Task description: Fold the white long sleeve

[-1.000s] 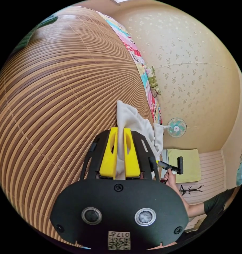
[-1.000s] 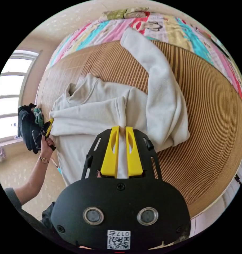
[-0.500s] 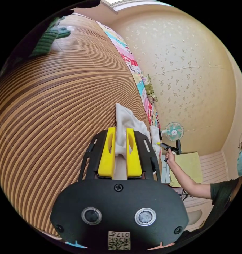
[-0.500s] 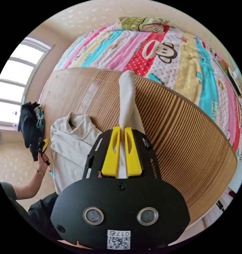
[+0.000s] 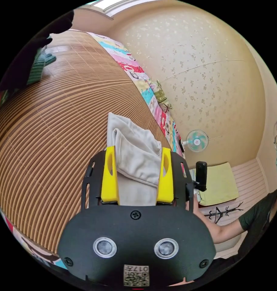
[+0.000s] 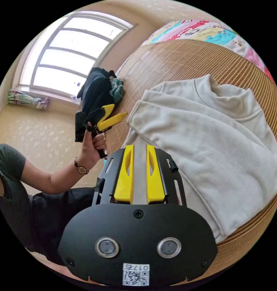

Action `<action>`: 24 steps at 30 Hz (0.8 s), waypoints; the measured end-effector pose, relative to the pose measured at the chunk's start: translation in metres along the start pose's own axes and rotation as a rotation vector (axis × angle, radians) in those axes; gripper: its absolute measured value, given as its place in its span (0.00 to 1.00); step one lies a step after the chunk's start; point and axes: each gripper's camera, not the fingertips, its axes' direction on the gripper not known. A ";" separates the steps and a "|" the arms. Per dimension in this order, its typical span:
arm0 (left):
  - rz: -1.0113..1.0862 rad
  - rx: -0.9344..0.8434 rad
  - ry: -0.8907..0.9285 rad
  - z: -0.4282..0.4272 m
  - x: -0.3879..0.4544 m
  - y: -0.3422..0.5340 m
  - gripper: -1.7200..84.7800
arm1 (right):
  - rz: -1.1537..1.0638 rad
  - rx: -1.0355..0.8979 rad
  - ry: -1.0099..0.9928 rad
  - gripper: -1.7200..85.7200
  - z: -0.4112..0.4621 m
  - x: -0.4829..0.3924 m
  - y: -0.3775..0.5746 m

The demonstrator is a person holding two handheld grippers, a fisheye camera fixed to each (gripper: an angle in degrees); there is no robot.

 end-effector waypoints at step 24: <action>0.016 -0.754 -0.035 -0.056 -0.067 0.090 0.19 | 0.579 -0.263 -0.121 0.11 -0.072 0.038 0.302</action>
